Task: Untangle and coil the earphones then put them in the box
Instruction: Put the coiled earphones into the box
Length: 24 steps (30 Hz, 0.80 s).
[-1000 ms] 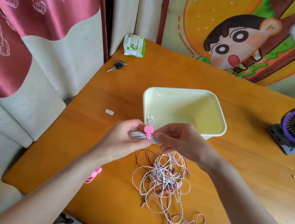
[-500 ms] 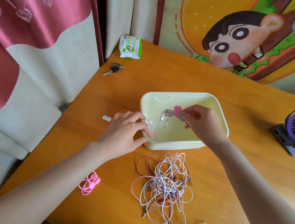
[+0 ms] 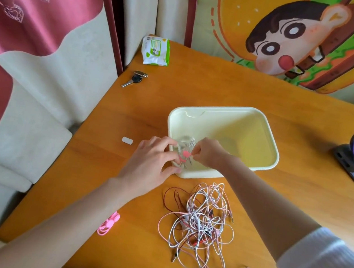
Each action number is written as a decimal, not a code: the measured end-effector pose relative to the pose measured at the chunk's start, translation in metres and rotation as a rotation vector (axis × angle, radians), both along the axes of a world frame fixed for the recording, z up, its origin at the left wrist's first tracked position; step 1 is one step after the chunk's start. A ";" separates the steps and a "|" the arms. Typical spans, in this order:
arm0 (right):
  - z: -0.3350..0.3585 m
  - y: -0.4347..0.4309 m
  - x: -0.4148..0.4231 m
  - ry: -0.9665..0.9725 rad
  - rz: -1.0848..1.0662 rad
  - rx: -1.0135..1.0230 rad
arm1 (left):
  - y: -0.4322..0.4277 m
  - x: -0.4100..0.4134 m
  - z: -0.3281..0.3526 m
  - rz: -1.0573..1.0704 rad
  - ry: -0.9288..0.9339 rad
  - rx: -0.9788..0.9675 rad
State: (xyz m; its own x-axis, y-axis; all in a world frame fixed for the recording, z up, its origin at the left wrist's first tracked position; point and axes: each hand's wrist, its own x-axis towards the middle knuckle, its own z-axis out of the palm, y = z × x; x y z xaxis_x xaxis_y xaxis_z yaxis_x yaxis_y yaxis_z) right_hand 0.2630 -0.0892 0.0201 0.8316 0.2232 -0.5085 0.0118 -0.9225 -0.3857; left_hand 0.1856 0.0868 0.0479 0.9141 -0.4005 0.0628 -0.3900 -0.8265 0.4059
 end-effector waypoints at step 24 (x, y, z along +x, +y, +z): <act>-0.034 -0.020 -0.170 -0.142 0.101 0.085 | -0.036 -0.084 -0.075 0.147 0.493 -0.084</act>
State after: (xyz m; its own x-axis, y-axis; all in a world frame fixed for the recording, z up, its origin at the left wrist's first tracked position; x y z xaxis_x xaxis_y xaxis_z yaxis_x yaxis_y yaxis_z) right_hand 0.0927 -0.1087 -0.0142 0.8648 0.3464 -0.3635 0.1624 -0.8780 -0.4502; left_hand 0.1016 0.0505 -0.0272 0.8892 -0.2780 -0.3633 -0.0179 -0.8148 0.5795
